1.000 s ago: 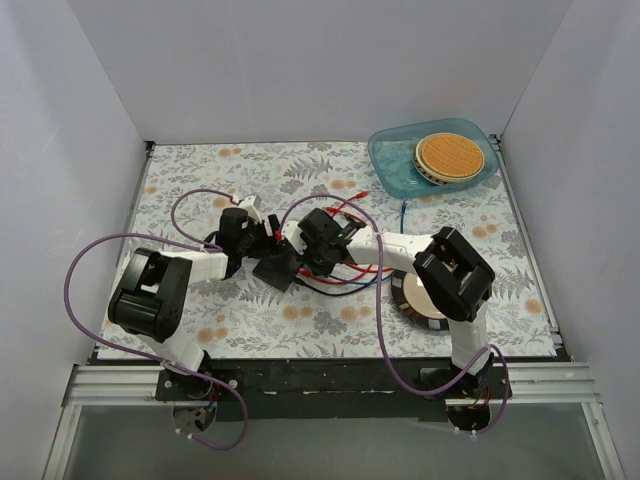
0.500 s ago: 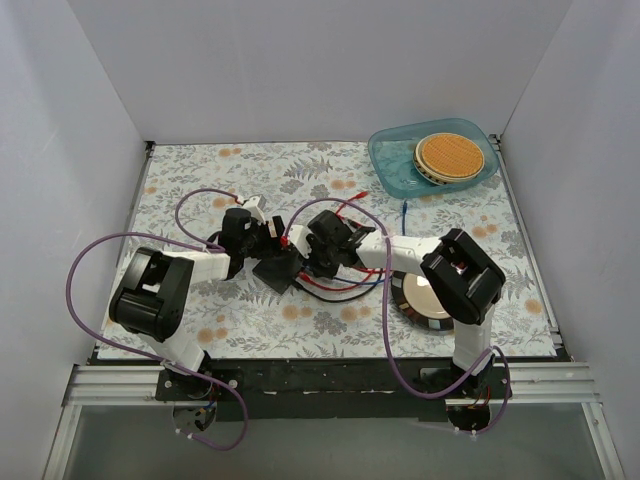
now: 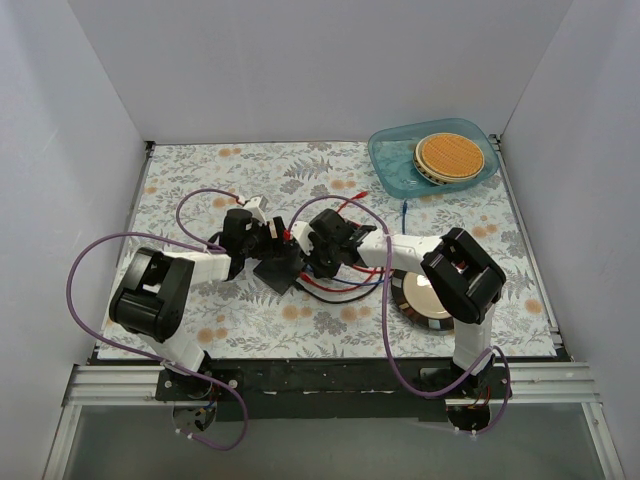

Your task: Insert the plug into the switch port

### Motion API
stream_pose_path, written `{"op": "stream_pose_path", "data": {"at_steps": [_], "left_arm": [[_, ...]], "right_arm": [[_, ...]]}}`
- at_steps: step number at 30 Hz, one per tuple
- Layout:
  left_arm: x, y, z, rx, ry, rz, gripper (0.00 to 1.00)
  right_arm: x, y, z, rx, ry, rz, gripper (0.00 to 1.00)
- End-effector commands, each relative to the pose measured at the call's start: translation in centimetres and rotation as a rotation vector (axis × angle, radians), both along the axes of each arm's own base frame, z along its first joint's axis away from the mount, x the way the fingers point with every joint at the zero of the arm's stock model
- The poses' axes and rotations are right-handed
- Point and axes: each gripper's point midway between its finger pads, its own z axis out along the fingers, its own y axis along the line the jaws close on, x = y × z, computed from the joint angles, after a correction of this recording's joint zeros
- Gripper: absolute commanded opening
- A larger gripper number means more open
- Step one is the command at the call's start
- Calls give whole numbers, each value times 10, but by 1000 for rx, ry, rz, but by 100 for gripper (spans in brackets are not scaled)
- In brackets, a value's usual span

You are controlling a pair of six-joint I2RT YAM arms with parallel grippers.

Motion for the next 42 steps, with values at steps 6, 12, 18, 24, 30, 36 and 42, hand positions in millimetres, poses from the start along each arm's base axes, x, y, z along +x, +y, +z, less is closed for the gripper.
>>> {"op": "stream_pose_path", "data": {"at_steps": [6,12,18,24,30,36,42], "left_arm": [[-71,-43,-4,-109,177,-202,70],[-74,-55,6,-131,164,-237,69],[-85,-74,12,-146,170,-298,69],[-104,-89,15,-158,185,-357,68],[-124,-98,20,-176,198,-392,68],[-125,-101,24,-178,184,-401,69],[-116,-94,24,-140,157,-340,71]], "right_arm": [[49,61,77,272,-188,-77,1],[49,74,84,309,-183,-36,1],[54,88,97,346,-195,1,1],[64,100,109,366,-214,-1,1],[69,108,109,383,-201,-5,1],[65,112,108,391,-180,11,1],[54,105,102,369,-152,38,1]]}}
